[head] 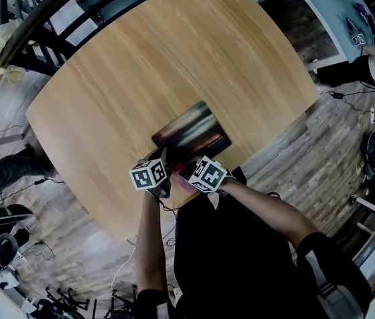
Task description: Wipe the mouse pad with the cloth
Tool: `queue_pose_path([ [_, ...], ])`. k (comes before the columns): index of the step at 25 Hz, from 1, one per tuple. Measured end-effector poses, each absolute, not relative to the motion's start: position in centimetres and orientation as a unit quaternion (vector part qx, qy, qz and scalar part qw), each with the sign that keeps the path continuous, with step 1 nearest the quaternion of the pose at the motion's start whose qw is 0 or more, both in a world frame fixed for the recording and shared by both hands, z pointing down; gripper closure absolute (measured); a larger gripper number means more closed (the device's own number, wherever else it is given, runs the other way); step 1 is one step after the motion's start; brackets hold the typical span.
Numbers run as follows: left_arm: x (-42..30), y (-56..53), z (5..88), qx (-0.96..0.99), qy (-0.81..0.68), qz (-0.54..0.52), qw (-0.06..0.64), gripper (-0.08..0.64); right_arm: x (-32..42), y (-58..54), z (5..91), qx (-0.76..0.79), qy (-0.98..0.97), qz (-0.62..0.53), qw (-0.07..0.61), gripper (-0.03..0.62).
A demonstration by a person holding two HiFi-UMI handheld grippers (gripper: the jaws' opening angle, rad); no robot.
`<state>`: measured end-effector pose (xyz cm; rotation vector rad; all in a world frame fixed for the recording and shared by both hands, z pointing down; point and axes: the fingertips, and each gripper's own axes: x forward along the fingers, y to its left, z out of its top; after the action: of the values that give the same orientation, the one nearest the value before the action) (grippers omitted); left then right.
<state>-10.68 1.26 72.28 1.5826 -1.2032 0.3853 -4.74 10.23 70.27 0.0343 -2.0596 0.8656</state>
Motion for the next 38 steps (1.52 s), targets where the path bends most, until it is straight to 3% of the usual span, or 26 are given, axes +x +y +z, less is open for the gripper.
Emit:
queue_pose_path([
  [38,-11.6,1.4,72.0,0.621,-0.545,0.176,0.536,0.537,1.3,2.7,71.8,0.064,-0.816,0.366,0.443,0.526],
])
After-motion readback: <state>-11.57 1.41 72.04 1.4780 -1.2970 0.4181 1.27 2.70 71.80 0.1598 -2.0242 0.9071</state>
